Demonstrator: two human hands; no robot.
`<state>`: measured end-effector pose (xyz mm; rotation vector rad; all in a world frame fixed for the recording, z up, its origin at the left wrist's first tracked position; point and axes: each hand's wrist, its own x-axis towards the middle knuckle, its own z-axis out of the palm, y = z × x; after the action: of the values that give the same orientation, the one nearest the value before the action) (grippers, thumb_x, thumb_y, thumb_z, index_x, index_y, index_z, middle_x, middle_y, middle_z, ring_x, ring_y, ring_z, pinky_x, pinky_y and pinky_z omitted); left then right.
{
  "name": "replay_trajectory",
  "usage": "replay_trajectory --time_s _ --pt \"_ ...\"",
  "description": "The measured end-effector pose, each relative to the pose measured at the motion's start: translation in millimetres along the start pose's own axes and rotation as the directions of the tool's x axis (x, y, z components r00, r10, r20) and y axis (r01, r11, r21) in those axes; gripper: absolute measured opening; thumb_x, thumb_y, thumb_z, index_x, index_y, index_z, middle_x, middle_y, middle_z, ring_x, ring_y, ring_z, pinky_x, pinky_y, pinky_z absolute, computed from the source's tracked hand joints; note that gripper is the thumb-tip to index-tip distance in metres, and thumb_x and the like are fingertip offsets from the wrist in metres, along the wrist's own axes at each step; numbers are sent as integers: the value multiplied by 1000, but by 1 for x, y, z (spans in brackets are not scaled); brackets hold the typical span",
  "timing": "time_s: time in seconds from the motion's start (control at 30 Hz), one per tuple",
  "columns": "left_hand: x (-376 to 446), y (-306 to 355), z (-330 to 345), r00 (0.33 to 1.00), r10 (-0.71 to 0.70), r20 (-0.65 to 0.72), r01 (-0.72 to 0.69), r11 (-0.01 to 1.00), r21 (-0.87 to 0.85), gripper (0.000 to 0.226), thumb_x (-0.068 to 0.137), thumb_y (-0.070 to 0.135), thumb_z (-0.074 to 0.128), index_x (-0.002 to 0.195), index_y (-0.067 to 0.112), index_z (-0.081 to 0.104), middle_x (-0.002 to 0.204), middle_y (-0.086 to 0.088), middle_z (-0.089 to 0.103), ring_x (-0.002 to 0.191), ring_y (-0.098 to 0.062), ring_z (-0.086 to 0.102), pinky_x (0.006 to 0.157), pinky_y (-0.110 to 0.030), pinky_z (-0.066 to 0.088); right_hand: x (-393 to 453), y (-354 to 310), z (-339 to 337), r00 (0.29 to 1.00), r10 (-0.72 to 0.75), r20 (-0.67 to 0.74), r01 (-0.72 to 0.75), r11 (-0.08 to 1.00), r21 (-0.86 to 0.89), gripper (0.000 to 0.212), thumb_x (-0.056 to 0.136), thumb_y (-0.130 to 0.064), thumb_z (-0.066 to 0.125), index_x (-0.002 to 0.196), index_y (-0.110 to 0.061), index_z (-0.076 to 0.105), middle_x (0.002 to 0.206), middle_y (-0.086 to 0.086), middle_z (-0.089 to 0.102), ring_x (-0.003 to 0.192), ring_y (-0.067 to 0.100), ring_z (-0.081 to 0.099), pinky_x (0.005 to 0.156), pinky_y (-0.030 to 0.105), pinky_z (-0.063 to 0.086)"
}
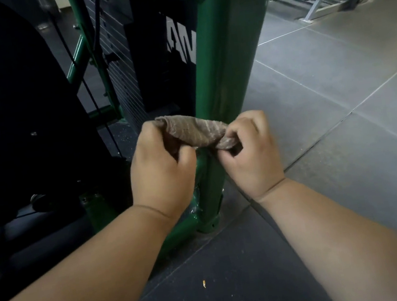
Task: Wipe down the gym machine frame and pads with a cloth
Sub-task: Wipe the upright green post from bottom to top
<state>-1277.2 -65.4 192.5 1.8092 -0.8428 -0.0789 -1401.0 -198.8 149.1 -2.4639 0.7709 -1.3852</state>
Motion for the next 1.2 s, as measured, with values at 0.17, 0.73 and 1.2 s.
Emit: replay_trajectory --time_s 0.17,0.73,1.2 --pt "-11 -3 14 986 94 135 -97 995 22 48 89 45 74 126 28 49 126 9 51 111 -1 59 97 -18 51 -7 13 3 998 -62 -27 56 984 -169 22 71 -20 85 91 -19 76 90 9 52 83 35 54 75 45 44" --pt "42 -2 20 959 -41 281 6 992 125 27 99 52 44 112 36 62 111 6 70 100 -17 68 95 -47 57 -11 10 -2 857 510 -73 -462 823 332 28 93 -16 72 110 -33 57 93 -15 70 88 6 69 80 33 58" --pt "36 2 41 837 -532 131 506 661 -554 32 96 11 71 117 24 52 112 -6 71 99 -23 76 89 -46 64 -31 20 1 982 162 100 -179 963 203 32 90 -32 72 111 -9 67 103 -1 59 93 16 58 81 27 50"
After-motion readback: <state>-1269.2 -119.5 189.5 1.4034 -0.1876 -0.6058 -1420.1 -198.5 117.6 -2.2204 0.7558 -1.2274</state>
